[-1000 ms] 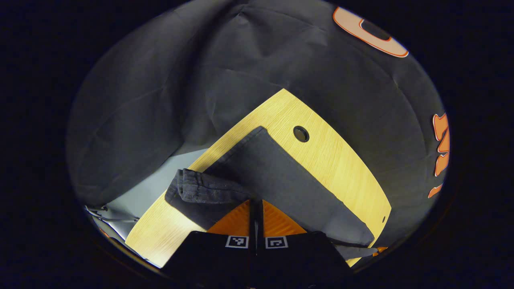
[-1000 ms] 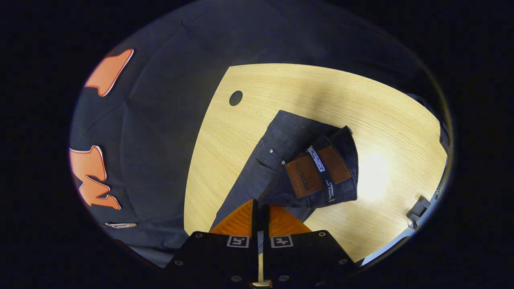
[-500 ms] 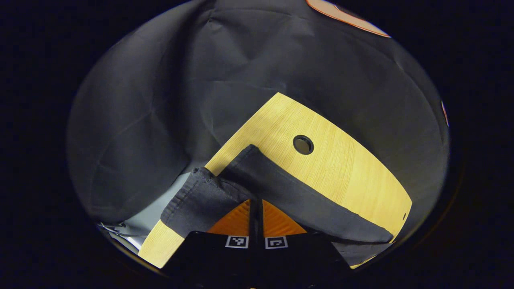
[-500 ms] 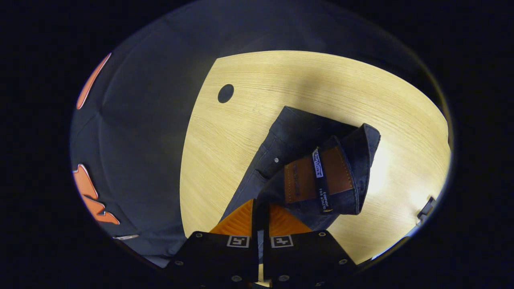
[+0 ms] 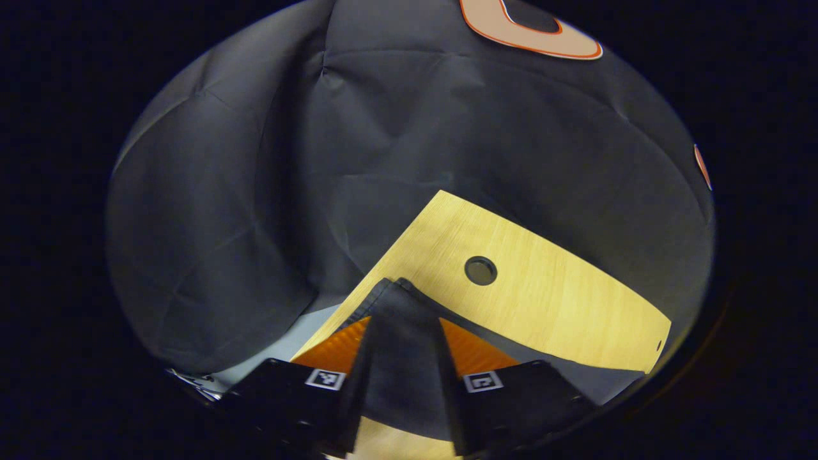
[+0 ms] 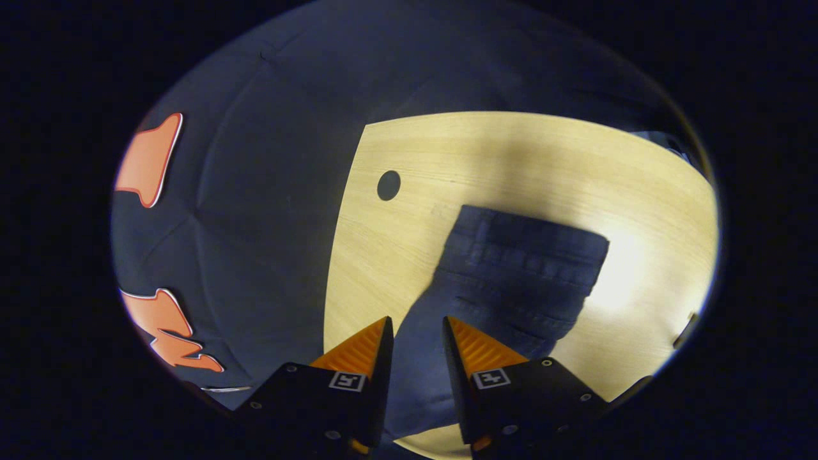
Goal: Grasp the waist and the cuffs of the jeans and fold them to make the two legs overlap; first hold the waist and fold one-third of the jeans toward the cuffs, then hold the cuffs and fold the remaining one-third in the same direction to finish folding.
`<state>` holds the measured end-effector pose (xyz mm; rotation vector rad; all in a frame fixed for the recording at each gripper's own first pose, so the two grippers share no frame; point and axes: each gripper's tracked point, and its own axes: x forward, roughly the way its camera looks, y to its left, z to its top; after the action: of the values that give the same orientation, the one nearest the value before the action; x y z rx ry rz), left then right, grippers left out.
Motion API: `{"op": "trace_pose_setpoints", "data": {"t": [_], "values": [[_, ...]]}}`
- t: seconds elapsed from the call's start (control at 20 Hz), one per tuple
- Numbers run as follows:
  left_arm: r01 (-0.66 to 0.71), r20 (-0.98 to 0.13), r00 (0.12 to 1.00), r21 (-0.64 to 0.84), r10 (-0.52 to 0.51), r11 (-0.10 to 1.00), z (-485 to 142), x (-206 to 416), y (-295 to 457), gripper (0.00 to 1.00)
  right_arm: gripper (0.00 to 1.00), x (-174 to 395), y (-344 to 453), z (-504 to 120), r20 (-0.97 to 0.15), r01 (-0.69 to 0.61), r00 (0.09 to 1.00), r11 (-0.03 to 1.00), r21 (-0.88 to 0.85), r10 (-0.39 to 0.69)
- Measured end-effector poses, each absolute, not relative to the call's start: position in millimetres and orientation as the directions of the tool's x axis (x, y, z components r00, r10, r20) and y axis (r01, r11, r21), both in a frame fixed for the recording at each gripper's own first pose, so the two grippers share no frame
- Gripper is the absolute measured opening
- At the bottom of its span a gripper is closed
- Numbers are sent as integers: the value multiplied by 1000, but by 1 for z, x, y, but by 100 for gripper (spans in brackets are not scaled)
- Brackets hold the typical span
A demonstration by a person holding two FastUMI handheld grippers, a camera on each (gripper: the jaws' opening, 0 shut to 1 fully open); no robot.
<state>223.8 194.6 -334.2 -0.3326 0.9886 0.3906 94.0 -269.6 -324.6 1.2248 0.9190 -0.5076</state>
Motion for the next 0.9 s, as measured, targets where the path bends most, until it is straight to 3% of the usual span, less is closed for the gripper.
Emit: {"op": "trace_pose_setpoints", "data": {"t": [0.05, 0.1, 0.3, 0.35, 0.65, 0.9], "values": [[-448, -865, 484, -117, 131, 886, -331, 217, 186, 59, 60, 83, -271, -328, -830, 766, 543, 330, 551, 127], [-436, -868, 487, -146, 97, 888, -328, 214, 178, 71, 63, 76, -270, -332, -838, 766, 532, 351, 538, 122], [-440, -863, 504, -220, 37, 871, -305, 199, 157, 84, 69, 44, -270, -350, -860, 786, 495, 358, 504, 124], [-434, -862, 505, -224, 29, 873, -300, 195, 153, 94, 72, 37, -274, -355, -871, 795, 480, 366, 484, 110], [-377, -842, 539, -251, -9, 891, -279, 157, 131, 97, 98, 19, -296, -375, -886, 820, 458, 350, 454, 75], [-374, -824, 566, -281, -22, 884, -261, 123, 111, 100, 98, 16, -304, -400, -904, 844, 422, 334, 420, 72]]}}
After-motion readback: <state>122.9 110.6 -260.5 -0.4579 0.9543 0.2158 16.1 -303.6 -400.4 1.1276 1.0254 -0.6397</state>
